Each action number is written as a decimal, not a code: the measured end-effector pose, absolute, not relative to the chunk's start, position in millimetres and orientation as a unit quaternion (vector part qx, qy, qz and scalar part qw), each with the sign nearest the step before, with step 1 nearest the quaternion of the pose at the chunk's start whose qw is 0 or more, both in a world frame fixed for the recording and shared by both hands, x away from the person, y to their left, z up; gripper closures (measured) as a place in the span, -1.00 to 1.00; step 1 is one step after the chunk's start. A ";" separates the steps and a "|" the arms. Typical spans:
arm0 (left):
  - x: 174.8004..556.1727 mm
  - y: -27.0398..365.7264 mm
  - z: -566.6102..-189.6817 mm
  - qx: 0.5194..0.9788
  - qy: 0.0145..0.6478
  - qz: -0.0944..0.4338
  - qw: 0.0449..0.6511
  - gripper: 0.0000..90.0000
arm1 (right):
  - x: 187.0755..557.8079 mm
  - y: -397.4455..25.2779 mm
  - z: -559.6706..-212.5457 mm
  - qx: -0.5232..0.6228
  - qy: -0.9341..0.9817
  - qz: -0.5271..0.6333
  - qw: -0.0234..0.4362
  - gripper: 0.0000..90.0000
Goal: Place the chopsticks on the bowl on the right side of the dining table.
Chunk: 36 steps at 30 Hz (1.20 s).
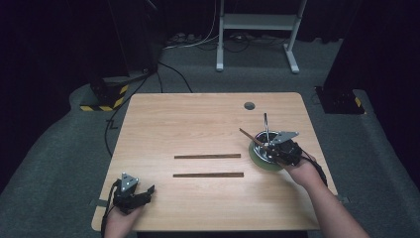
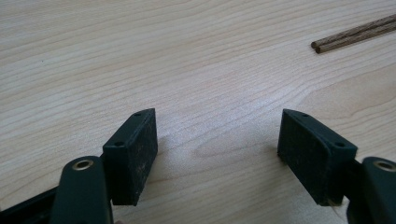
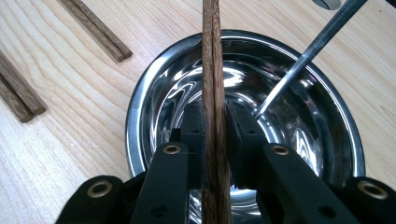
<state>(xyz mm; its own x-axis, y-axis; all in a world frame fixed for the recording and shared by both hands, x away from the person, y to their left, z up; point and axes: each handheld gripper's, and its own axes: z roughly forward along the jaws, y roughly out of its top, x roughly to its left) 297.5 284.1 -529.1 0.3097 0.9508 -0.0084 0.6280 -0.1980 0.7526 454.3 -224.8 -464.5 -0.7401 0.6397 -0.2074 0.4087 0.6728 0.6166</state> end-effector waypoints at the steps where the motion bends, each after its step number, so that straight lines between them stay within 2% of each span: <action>1: 297.5 284.0 -529.1 0.735 0.537 0.240 0.337 -0.37 | 454.5 -224.8 -464.4 0.292 0.891 0.278 0.207 0.72; 5: 297.6 284.0 -529.1 0.735 0.537 0.241 0.337 -0.37 | 455.3 -225.4 -464.7 0.292 0.891 0.280 0.204 0.70; 11: 297.6 284.0 -529.1 0.735 0.536 0.241 0.337 -0.37 | 453.6 -227.4 -460.7 0.306 0.882 0.293 0.209 0.49; 17: 297.6 283.9 -529.2 0.735 0.537 0.241 0.338 -0.37 | 437.2 -233.2 -450.5 0.338 0.856 0.320 0.227 0.42; 25: 297.5 283.6 -529.2 0.734 0.538 0.241 0.337 -0.37 | 391.5 -241.7 -450.8 0.362 0.812 0.371 0.269 0.43; 29: 297.6 283.7 -529.1 0.734 0.538 0.242 0.336 -0.36 | 364.7 -245.8 -466.1 0.386 0.785 0.394 0.281 0.59; 36: 297.0 283.5 -529.1 0.729 0.543 0.245 0.337 -0.31 | 342.5 -257.5 -492.5 0.411 0.760 0.416 0.283 0.70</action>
